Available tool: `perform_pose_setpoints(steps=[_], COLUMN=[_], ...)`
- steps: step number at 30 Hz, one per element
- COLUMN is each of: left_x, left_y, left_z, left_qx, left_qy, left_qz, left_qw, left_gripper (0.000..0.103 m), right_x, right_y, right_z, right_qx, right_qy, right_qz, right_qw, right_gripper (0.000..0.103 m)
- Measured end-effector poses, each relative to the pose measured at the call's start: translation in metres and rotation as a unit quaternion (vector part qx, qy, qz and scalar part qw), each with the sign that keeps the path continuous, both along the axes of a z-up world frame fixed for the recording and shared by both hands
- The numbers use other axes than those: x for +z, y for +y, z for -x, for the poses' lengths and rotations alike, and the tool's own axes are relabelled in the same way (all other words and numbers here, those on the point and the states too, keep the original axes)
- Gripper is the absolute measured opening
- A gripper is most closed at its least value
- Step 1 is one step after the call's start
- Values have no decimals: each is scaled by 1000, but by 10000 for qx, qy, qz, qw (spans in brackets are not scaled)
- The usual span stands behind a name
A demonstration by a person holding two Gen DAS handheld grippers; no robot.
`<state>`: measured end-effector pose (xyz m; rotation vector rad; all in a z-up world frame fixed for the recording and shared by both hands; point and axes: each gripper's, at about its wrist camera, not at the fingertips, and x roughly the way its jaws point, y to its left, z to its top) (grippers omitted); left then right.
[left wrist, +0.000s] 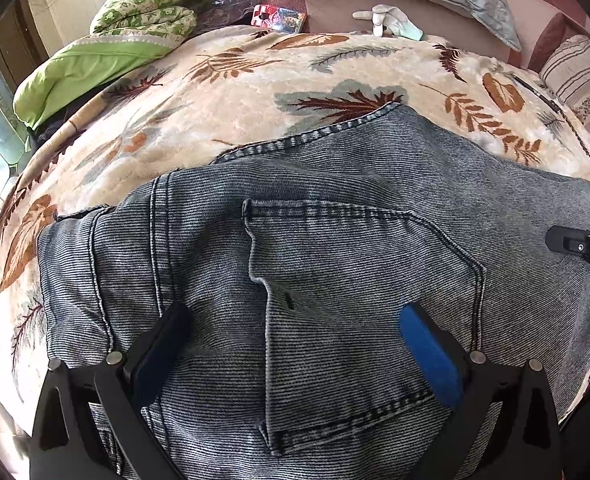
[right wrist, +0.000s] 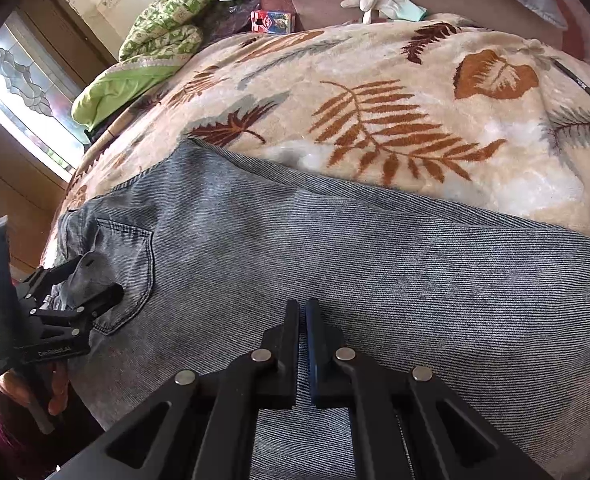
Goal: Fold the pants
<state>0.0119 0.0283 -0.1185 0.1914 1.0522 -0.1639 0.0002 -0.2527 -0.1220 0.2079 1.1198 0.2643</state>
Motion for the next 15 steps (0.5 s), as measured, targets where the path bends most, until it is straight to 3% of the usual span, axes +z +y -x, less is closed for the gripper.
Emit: perform_pose_setpoints(steps=[8,15], left_x=[3,34], left_y=[1,12], left_z=[-7,1], left_qx=[-70,80], left_qy=[235,-460], left_qz=[13,16], left_qw=[9997,9989], left_gripper=[103,103], right_x=[0,3], right_y=[9,10], right_z=[8,8], right_qx=[-154,-187], right_qy=[-222,-221], right_qz=[321,373], right_qw=[9991,9989], right_gripper=[6,6])
